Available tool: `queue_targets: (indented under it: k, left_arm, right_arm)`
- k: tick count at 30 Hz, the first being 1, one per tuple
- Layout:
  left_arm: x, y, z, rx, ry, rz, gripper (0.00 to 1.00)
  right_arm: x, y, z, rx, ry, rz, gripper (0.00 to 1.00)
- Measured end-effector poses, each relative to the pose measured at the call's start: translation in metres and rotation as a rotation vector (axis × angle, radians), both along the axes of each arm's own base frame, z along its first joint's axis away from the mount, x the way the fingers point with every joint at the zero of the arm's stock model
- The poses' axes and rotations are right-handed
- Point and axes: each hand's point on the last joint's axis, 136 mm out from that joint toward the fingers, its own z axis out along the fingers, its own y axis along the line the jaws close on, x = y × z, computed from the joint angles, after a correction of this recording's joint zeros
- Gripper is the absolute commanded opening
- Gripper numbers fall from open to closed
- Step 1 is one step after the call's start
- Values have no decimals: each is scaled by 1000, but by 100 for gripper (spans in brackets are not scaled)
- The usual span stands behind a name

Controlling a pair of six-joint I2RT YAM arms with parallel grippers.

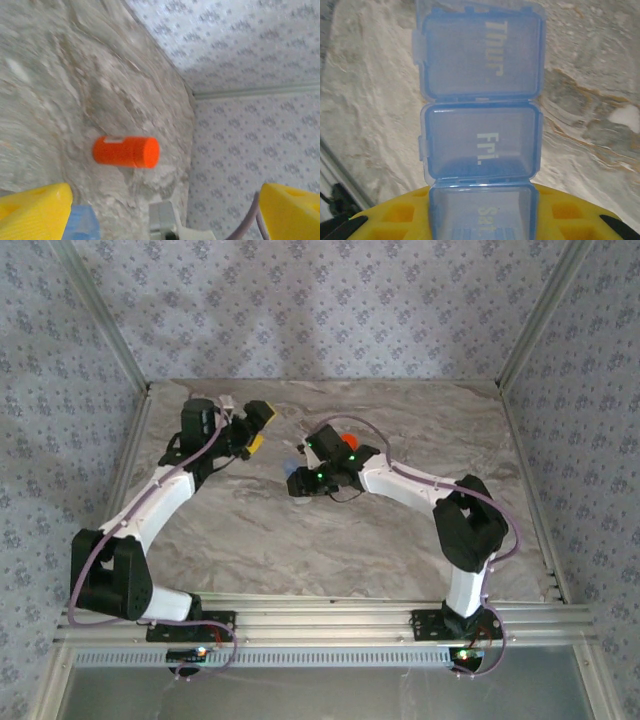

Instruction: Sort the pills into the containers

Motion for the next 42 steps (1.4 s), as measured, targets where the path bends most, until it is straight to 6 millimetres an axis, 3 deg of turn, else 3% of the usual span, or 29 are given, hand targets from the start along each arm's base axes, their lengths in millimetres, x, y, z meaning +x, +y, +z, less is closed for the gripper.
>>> queue_targets:
  k: [5,11,18,21,25,29,35,42]
  left_arm:
    - [5,18,-7,39,5,35,97]
    - [3,19,-16,76,14,17,98]
    - [1,20,-31,98,42,7,99]
    - [0,20,-33,100,46,6,99]
    - [0,20,-33,104,44,4,99]
    - [1,20,-36,106,50,3,99]
    - [1,20,-38,107,56,2,99]
    - [3,18,-43,106,71,-7,99]
  right_arm:
    - [3,-22,-21,-98,-38,40,30]
    - [6,-34,-53,-235,-83,130,32]
    - [-9,-39,-87,-417,-104,277,34]
    - [-19,-39,-93,-455,-106,325,40]
    - [-22,-42,-97,-483,-105,348,59]
    - [-22,-44,-97,-493,-111,357,71]
    - [-22,-50,-97,-510,-111,334,74]
    - [-24,-98,-99,-576,-53,226,72]
